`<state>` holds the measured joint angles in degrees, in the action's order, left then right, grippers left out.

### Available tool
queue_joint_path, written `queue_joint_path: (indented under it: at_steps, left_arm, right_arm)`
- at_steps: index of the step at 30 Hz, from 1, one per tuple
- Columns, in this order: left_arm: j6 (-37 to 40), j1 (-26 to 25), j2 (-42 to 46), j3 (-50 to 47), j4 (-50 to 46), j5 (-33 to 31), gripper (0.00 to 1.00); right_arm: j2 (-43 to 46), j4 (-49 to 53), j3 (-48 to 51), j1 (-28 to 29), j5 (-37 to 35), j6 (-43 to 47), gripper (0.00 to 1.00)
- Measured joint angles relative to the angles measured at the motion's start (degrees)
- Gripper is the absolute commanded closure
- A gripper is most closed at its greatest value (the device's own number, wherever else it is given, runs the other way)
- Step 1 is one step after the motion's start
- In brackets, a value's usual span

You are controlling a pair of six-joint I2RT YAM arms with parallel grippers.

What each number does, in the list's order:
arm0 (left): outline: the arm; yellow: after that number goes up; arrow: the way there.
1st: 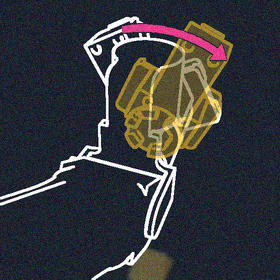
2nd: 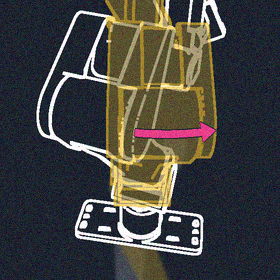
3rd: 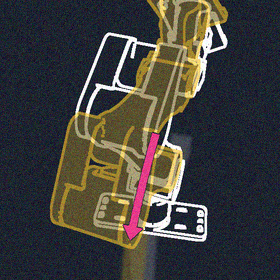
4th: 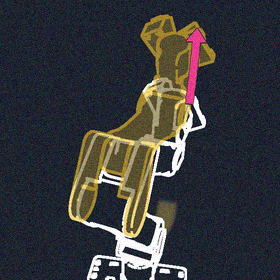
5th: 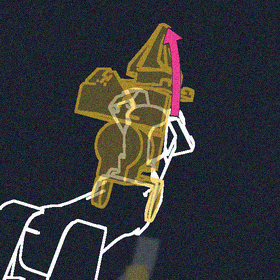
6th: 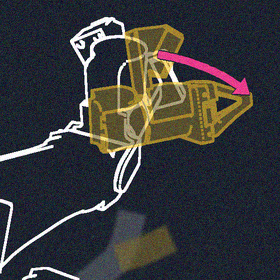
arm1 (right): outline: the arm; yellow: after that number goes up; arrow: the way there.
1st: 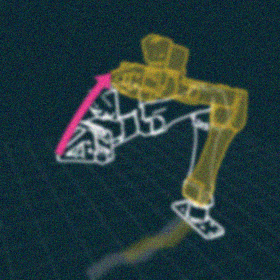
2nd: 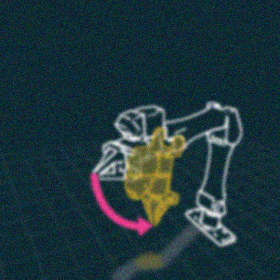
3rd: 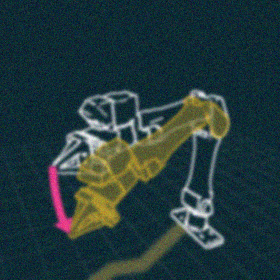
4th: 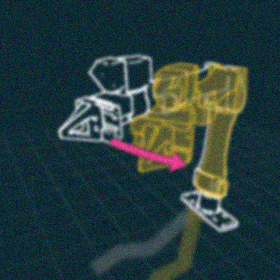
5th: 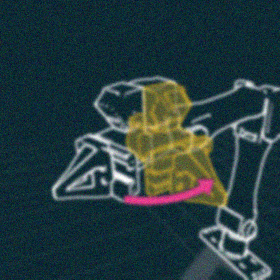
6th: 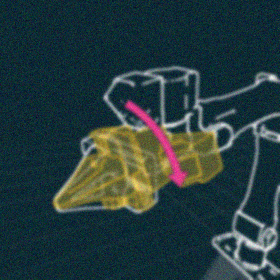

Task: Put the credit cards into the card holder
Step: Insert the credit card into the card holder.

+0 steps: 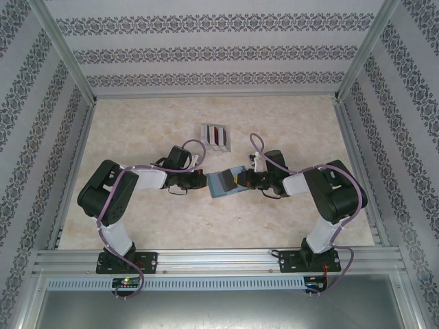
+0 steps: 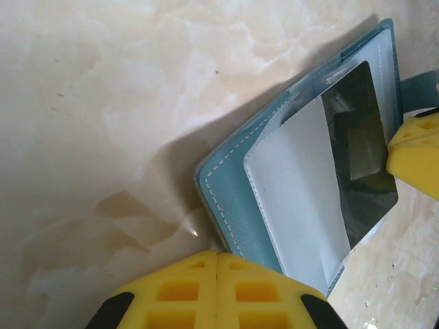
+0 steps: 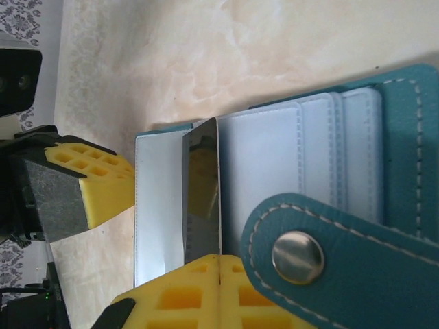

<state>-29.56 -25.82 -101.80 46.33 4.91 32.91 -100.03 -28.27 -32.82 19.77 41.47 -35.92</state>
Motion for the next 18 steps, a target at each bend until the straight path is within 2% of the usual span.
queue_joint_path:
  at_steps: [11, 18]
  left_arm:
    - [-1.11, -0.44, -0.02, 1.09, -2.14, -1.66, 1.0]
    - [-2.23, -0.44, -0.09, 1.09, -2.12, -1.66, 1.0]
  right_arm:
    - [0.33, -1.84, 1.4, 0.04, 0.02, -2.21, 1.0]
    - [-0.94, -5.03, 1.38, 2.08, 0.13, -5.55, 0.98]
